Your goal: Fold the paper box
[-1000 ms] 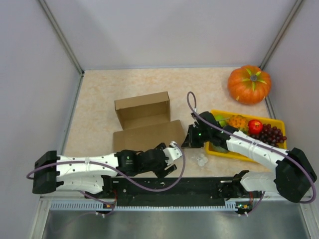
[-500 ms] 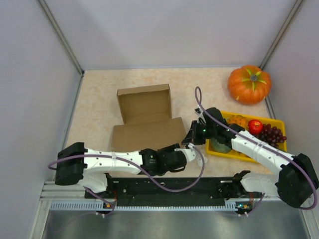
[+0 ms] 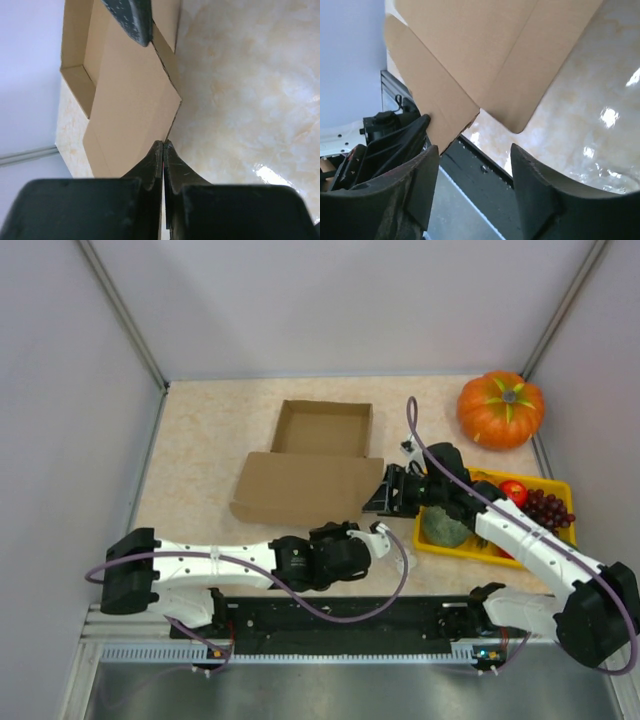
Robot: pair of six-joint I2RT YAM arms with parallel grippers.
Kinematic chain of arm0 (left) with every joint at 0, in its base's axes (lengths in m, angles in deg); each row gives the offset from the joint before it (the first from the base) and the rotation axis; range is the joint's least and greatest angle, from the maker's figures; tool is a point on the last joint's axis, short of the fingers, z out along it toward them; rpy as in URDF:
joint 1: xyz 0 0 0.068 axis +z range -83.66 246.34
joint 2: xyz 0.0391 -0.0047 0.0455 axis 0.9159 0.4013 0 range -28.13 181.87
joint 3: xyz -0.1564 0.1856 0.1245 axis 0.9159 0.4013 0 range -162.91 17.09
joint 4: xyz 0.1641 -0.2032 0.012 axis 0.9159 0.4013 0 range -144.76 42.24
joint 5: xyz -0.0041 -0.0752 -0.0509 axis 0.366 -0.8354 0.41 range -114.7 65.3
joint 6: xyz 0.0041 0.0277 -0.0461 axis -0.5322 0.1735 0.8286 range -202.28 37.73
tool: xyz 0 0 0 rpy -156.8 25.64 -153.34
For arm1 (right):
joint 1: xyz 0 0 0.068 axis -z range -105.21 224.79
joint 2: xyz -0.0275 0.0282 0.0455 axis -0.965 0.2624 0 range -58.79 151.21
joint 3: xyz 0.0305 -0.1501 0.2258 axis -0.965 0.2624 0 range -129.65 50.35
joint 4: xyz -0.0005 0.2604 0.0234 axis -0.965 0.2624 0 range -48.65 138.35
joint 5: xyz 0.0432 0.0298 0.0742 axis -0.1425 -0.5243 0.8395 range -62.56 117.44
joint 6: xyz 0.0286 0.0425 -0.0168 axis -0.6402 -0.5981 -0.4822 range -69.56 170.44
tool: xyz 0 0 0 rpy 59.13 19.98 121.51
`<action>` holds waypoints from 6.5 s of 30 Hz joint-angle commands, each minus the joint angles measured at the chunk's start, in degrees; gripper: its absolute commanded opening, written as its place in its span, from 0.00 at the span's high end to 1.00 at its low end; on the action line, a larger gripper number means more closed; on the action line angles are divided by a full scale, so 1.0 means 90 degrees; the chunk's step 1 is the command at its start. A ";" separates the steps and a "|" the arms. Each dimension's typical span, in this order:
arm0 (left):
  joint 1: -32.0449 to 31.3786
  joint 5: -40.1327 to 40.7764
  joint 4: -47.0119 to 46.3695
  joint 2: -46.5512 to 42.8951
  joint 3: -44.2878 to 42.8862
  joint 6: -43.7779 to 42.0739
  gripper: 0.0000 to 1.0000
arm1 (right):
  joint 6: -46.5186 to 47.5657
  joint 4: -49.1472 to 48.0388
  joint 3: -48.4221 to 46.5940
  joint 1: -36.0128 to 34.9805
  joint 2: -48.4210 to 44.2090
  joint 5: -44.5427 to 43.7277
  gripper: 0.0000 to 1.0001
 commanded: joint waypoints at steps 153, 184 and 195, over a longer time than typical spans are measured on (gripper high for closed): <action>1.0613 -0.9350 -0.2640 0.2169 -0.1627 0.6065 0.16 | 0.0996 -0.0806 -0.5370 0.1572 0.5261 0.0373 0.05; 1.0613 -0.9782 -0.2423 -0.0959 0.0110 0.5973 0.21 | -0.1612 -0.3502 -0.7833 0.1543 0.8322 0.1467 1.00; 1.0633 -0.7797 -0.1028 -0.2435 0.0324 0.4278 0.16 | 0.0545 -0.3463 -0.5412 0.1465 0.5089 0.2355 1.00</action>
